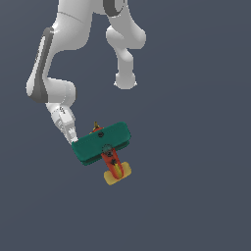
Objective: Pick up the object and move it to a goal position.
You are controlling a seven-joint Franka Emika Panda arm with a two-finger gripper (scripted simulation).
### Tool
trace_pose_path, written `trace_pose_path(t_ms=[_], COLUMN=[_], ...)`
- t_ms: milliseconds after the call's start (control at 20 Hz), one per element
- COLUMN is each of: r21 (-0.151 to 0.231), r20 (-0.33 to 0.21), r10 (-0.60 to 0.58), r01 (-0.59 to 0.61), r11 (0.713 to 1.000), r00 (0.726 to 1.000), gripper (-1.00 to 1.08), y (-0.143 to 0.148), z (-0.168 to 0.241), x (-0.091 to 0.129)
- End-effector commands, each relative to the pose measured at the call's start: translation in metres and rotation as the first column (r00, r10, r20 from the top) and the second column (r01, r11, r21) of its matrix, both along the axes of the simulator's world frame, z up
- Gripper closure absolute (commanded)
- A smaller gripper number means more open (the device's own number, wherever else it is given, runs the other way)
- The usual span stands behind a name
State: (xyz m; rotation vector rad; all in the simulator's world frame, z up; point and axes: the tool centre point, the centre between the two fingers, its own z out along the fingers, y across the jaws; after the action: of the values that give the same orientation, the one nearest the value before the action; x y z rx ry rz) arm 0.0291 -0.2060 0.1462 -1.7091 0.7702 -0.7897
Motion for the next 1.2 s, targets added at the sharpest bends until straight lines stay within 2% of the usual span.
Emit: trace_pose_path(t_ms=[0,300,350,1150], r21=[0.001,0.001,0.001,0.001], r20=[-0.001,0.0,0.0,-0.001], r10=[0.001,0.001,0.001,0.002], r01=[-0.001,-0.001,-0.001,-0.002], r11=[1.0,1.0,1.0,1.0], r00=[1.0,1.0,1.0,1.0], gripper=[-0.2,-0.2,1.08,1.08], y=[0.0069,0.0112,0.0112,0.0119], z=[-0.0025,-0.0044,-0.0044,0.0029], x=[0.0082,0.0163,0.0163,0.0114])
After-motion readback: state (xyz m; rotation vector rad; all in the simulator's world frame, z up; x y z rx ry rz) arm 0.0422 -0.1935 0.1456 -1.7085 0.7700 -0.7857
